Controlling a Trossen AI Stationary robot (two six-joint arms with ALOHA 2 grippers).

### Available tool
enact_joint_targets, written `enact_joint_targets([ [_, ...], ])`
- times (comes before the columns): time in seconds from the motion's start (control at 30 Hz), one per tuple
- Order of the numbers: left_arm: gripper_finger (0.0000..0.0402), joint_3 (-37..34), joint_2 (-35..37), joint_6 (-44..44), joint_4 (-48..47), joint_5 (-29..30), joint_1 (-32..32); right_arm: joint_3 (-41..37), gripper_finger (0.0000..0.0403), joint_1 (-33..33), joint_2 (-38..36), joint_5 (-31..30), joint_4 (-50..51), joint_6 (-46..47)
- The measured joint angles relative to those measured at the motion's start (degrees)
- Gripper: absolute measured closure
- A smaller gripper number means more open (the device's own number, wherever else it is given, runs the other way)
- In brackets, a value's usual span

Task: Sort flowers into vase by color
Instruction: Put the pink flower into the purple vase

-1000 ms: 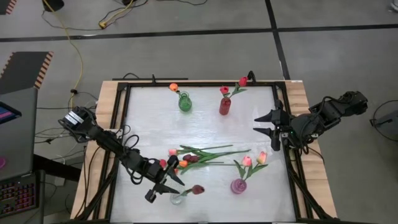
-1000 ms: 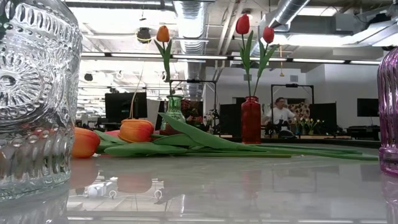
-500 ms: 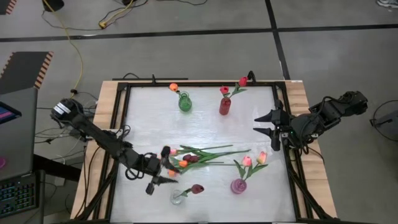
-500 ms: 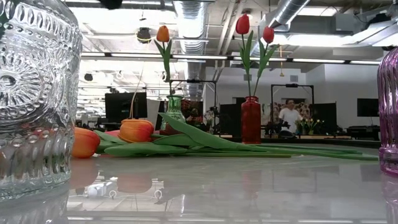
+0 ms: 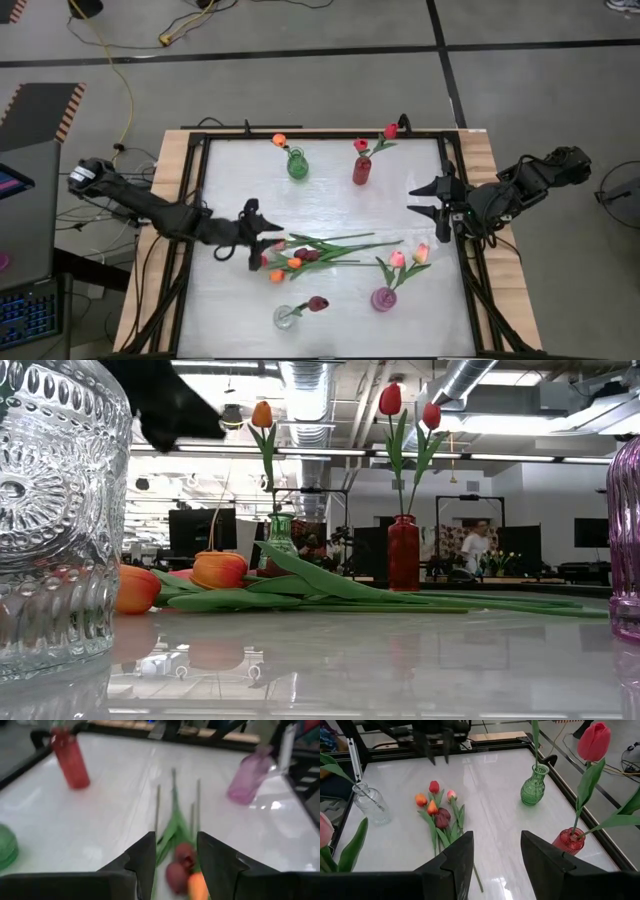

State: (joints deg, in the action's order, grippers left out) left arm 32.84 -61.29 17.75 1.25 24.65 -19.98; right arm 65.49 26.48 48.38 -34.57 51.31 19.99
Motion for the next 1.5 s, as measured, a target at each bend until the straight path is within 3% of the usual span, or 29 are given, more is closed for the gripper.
enact_joint_targets([
  [0.27, 0.0274, 0.00, -5.06, -0.62, -0.86, -15.40, 11.66, 0.00, 0.0214, 0.00, 0.00, 0.00, -0.04, 0.02],
  [0.53, 0.0274, 0.00, -11.41, -2.26, -1.04, -24.26, 17.09, 0.00, 0.0214, 0.00, 0.00, -0.02, -0.04, 0.02],
  [0.77, 0.0274, 0.42, -18.03, -4.61, -1.96, -24.36, 17.22, 0.00, 0.0214, 0.00, 0.00, -0.02, -0.02, 0.02],
  [0.93, 0.0274, 4.44, -22.53, -5.55, -4.06, -25.29, 17.22, 0.00, 0.0214, 0.00, 0.00, -0.04, 0.00, 0.01],
  [1.27, 0.0274, 20.14, -32.36, -10.02, -26.77, -24.77, 17.19, 0.00, 0.0214, 0.00, 0.00, -0.02, 0.02, 0.02],
  [1.5, 0.0274, 24.66, -36.69, -10.02, -31.88, -25.42, 17.17, 0.00, 0.0214, 0.00, 0.00, -0.02, 0.04, 0.02],
])
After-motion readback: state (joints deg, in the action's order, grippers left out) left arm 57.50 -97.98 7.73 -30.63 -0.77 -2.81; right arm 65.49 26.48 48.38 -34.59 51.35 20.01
